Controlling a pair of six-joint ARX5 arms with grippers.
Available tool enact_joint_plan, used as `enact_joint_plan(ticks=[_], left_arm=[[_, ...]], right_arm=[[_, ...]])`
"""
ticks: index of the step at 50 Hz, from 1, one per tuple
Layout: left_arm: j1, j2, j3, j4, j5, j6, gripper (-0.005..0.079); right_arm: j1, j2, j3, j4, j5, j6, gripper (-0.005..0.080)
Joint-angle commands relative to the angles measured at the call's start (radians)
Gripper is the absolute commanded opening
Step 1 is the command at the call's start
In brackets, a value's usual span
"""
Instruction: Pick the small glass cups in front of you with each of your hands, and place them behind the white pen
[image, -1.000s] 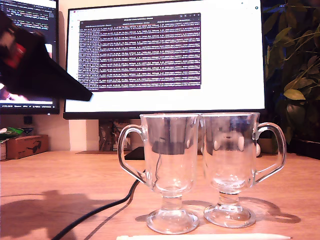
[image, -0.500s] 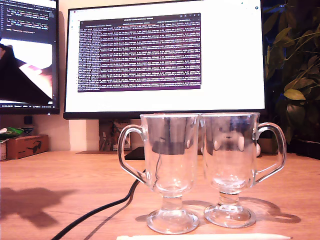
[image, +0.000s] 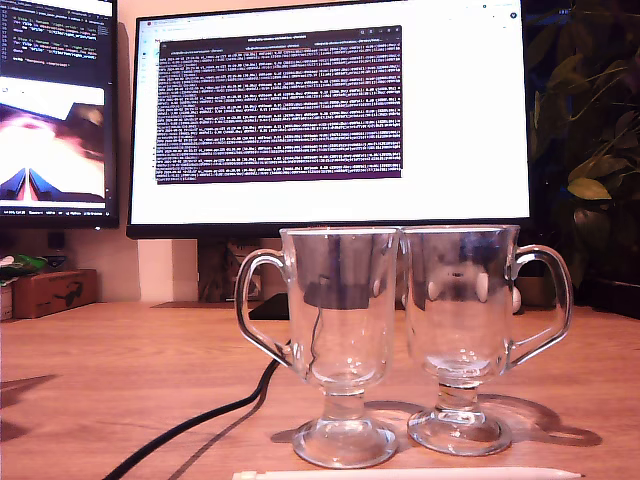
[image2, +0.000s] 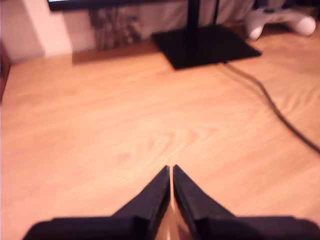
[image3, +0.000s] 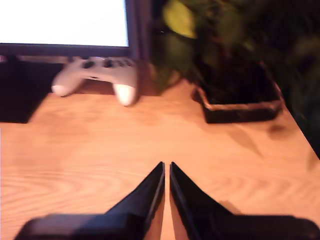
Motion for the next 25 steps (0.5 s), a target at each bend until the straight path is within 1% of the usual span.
enact_joint_plan(ticks=[1, 9, 10, 17, 18, 25], left_arm=[[0.005, 0.003, -0.038, 0.022, 0.007, -0.008, -0.0019], [0.022, 0.002, -0.085, 0.080, 0.007, -0.034, -0.0019], [0.026, 0.002, -0.090, 0.085, 0.007, -0.053, -0.0019], [0.041, 0.002, -0.121, 0.139, 0.007, -0.063, -0.0019], [0.043, 0.002, -0.124, 0.145, 0.008, -0.089, -0.0019], [0.054, 0.002, -0.124, 0.151, 0.027, -0.097, -0.0019]], right_arm=[[-0.035, -0.002, -0.031, 0.017, -0.029, 0.026, -0.0005], [-0.099, -0.002, -0.071, 0.088, -0.060, 0.045, -0.0005], [-0.101, -0.002, -0.078, 0.096, -0.069, 0.047, -0.0005], [-0.103, -0.003, -0.146, 0.194, -0.071, 0.065, -0.0005], [-0.103, -0.003, -0.160, 0.215, -0.070, 0.064, -0.0005], [-0.106, -0.005, -0.226, 0.309, -0.068, 0.071, -0.0005]])
